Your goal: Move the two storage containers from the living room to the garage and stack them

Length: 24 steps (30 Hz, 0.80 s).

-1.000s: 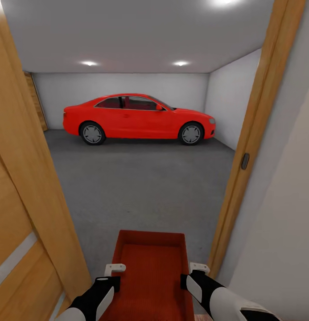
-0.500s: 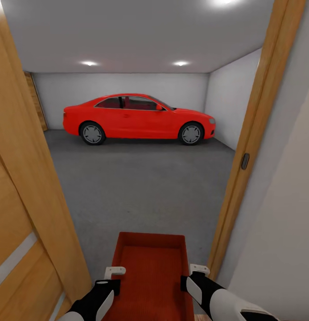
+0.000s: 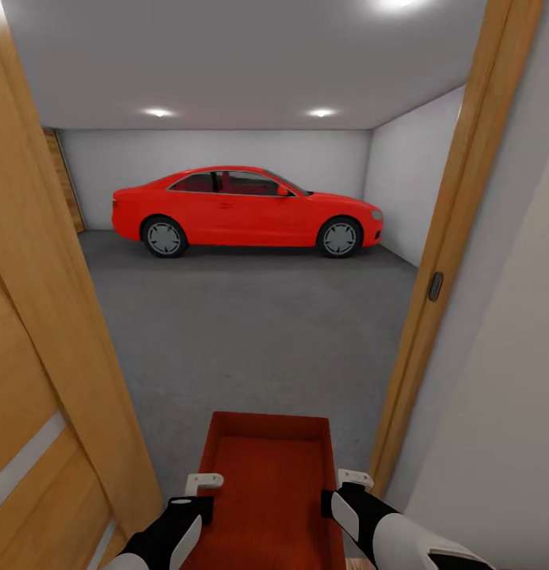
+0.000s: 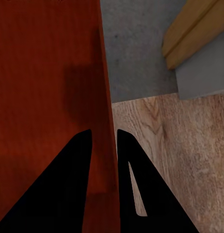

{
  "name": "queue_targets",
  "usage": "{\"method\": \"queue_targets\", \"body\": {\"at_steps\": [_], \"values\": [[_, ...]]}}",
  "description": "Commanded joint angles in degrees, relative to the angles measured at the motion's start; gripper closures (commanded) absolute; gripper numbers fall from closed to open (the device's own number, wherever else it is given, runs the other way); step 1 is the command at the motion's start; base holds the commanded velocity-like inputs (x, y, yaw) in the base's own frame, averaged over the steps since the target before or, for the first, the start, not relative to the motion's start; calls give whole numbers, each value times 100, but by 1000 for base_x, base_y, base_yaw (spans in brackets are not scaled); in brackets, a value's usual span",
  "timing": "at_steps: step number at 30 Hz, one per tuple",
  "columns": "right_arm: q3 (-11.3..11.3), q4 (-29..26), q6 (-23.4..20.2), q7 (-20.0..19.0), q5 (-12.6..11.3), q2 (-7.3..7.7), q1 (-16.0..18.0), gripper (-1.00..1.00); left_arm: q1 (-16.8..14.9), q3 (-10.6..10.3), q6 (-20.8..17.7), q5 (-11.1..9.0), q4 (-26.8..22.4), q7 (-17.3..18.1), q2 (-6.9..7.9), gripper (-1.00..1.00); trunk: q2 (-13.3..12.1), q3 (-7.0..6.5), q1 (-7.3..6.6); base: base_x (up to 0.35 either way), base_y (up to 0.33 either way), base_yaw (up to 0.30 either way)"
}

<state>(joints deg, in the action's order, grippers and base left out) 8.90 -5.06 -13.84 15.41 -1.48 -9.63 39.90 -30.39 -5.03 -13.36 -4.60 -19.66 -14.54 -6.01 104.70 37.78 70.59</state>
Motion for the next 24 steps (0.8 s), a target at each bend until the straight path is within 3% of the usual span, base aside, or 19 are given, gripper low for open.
{"method": "queue_targets", "body": {"at_steps": [1,3,4,24], "values": [[-12,-10,-22,24,-49,-4,1,100,-1,-82,-26,-82,-12,-39,3,100,3,6,-1,0,0,0],[-10,-9,-22,24,-40,-4,0,100,0,-74,-26,-82,-12,-38,3,100,3,6,-1,0,0,0],[-169,-7,-20,24,-194,-4,0,100,1,-181,-26,-216,-12,-37,3,100,3,6,-1,0,0,0],[-169,-10,-22,24,-194,-4,0,100,-1,-178,-26,-216,-12,4,3,100,3,6,-1,108,-34,0]]}}
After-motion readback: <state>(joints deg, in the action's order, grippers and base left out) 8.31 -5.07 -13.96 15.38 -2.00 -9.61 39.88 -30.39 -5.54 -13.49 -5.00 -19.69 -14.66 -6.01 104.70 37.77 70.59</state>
